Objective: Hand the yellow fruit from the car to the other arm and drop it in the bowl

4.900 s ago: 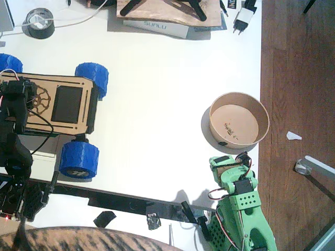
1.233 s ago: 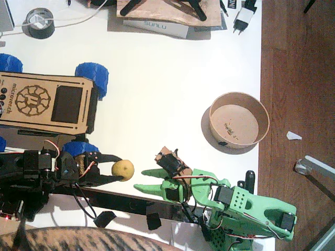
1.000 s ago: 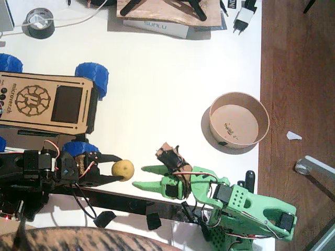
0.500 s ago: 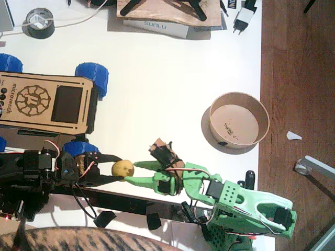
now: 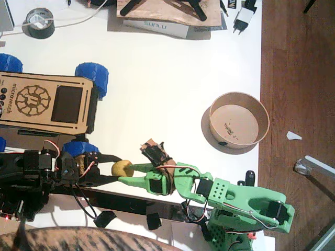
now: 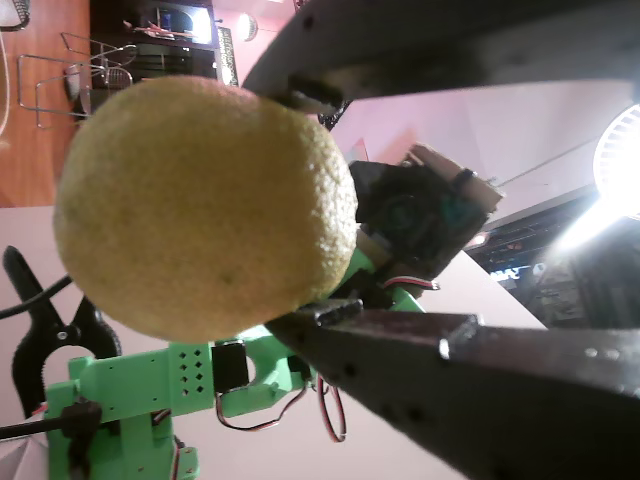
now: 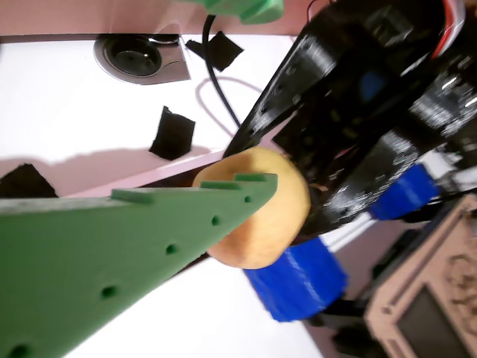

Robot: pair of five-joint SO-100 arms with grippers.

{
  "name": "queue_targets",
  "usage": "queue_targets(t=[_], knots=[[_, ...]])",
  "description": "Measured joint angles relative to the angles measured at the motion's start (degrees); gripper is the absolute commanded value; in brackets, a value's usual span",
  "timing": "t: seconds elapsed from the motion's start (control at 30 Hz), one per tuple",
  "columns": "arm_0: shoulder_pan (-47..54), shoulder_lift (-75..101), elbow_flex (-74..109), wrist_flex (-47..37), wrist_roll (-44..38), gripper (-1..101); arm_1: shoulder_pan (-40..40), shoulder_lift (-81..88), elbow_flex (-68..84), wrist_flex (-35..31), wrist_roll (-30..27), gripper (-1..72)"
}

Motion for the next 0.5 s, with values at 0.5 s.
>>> queue_targets(t=[0.5], knots=[[0.0,-0.4,0.1,0.0,0.0,0,0.0,3.2,0.0,10.2,5.3,20.6]])
